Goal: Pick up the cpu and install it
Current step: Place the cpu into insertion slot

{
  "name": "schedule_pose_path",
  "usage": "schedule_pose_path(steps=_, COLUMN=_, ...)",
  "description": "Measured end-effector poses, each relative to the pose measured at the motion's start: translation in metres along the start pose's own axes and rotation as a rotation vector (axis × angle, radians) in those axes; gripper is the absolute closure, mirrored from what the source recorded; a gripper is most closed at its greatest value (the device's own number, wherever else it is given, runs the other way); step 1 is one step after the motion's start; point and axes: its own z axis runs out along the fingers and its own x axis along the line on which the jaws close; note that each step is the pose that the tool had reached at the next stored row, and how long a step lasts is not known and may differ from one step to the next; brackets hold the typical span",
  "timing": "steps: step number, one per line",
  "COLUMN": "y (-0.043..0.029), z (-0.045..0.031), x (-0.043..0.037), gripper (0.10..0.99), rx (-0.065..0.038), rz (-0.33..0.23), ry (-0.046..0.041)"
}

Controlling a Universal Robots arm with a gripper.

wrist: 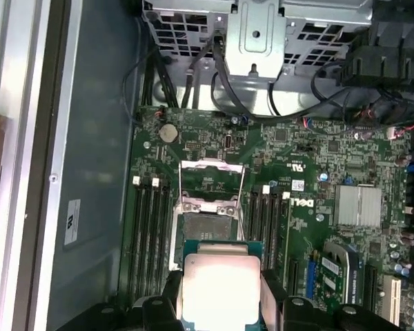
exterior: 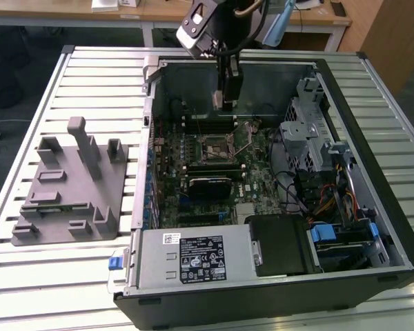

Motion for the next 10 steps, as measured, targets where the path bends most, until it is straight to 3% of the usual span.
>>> schedule_pose_path(steps=4, y=0.0, z=0.0032, x=0.0013, gripper=0.553, rx=-0.001, rz=0.024, ry=-0.001)
schedule_pose_path(steps=10, y=-0.0005, z=0.0136, x=0.0024, gripper=0.553, rx=-0.001, rz=0.027, ry=-0.0013)
